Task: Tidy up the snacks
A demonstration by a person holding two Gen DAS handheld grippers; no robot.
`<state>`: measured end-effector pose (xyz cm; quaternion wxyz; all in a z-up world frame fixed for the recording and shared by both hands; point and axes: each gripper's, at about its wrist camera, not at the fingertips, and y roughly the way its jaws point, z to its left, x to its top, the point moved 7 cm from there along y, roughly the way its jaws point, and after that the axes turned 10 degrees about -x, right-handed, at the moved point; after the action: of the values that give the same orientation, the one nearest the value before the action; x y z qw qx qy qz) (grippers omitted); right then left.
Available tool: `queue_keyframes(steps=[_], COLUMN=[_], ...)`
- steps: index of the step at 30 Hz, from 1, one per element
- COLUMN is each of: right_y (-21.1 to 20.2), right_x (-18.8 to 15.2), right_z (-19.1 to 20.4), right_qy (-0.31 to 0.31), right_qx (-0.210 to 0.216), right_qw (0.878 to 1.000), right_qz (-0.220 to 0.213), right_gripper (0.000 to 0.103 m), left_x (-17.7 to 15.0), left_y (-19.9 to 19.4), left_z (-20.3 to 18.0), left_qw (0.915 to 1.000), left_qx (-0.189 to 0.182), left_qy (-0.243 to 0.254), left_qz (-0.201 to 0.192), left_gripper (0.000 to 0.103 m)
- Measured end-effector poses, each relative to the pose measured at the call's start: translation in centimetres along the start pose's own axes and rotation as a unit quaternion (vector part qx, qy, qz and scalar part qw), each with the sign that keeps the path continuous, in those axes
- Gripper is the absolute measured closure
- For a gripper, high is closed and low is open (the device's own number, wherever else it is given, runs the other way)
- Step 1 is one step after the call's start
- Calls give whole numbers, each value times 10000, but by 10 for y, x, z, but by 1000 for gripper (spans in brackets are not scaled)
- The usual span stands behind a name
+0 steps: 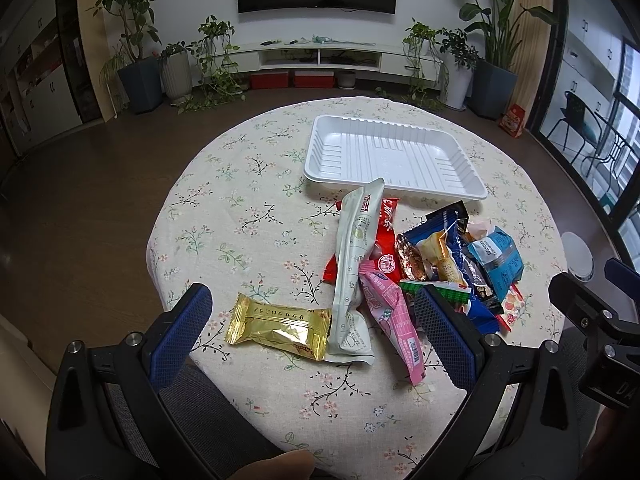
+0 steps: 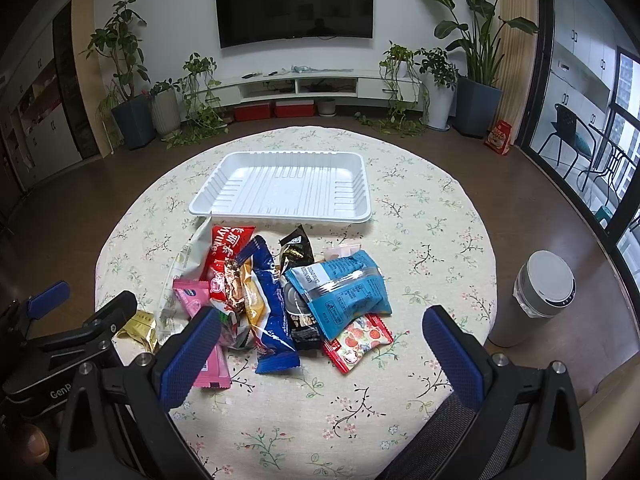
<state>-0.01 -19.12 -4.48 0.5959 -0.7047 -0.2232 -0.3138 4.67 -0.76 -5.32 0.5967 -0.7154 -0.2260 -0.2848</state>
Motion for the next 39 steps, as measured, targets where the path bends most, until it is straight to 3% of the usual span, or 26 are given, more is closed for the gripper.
queue_keyframes(steps=[39], right_y=[3], right_x=[-4], right_z=[1], right_qy=[-10], right_qx=[-5], right_qw=[10000], right_qz=[26], right_gripper=[0], left_x=[0], left_y=[0], left_z=[0], left_qw=[10000], left_qx=[-6], left_qy=[-13], left_qz=[6], left_gripper=[0])
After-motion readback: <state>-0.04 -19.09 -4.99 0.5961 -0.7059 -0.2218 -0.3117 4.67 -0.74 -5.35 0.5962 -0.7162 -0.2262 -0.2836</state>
